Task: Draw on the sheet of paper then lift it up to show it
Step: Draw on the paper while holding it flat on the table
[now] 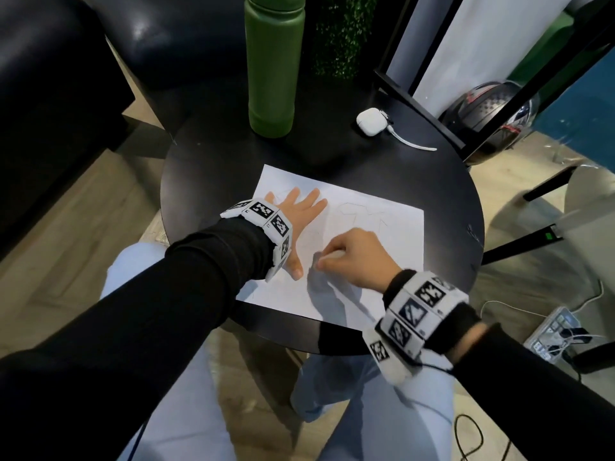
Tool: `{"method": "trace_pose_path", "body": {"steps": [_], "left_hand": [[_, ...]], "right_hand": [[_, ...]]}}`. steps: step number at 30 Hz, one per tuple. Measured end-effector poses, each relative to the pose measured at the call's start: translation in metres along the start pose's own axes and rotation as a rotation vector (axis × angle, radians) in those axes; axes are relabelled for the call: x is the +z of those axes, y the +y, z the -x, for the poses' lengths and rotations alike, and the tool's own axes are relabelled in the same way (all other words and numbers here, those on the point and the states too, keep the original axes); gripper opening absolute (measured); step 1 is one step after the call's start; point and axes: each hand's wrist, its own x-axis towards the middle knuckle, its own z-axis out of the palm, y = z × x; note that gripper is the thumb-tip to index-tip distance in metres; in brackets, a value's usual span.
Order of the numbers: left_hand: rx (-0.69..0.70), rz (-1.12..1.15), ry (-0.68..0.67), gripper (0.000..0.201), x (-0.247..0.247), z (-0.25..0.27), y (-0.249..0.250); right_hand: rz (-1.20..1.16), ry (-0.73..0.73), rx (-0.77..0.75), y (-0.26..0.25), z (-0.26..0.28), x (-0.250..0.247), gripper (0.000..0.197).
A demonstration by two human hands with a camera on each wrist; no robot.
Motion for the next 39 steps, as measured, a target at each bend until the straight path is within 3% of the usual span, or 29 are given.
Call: {"method": "trace_pose_path", "body": {"steps": [5,7,11,18,24,27,30,36,39], "left_hand": [[-0.004,0.03,-0.018,0.144,-0.003,0.003,0.002],[-0.005,0.042,-0.022,0.143,-0.003,0.004,0.003],[-0.019,0.0,-0.017,0.142,-0.003,0.003,0.004],[0.002,0.037,-0.018,0.141,-0.004,0.005,0.004],[-0.011,-0.014,-0.002,0.142,-0.002,0.002,0.003],[0.001,-0.002,0.006,0.139,-0.003,0.003,0.003],[0.003,0.012,0.005,0.136,-0.002,0.005,0.003],[-0.002,0.003,0.005,0.137,0.0,0.003,0.001],[0.006,-0.018,0.01,0.138,0.002,0.0,0.001]], "right_hand": [[-0.182,0.251,0.156,-0.007,-0.034,-0.017,0.011],[-0.188,0.228,0.139,-0.007,-0.022,-0.006,0.01],[-0.165,0.034,0.12,-0.004,0.007,0.013,0.012],[-0.279,0.3,0.22,-0.013,-0.033,-0.009,0.009],[-0.237,0.061,0.169,-0.004,0.002,0.005,0.003],[-0.223,0.157,0.193,-0.003,-0.021,-0.011,0.01],[-0.24,0.254,0.202,-0.005,-0.032,-0.015,0.004],[-0.117,-0.034,0.143,0.001,0.001,-0.006,0.01],[-0.248,0.067,0.198,-0.001,-0.019,-0.017,0.005]]}}
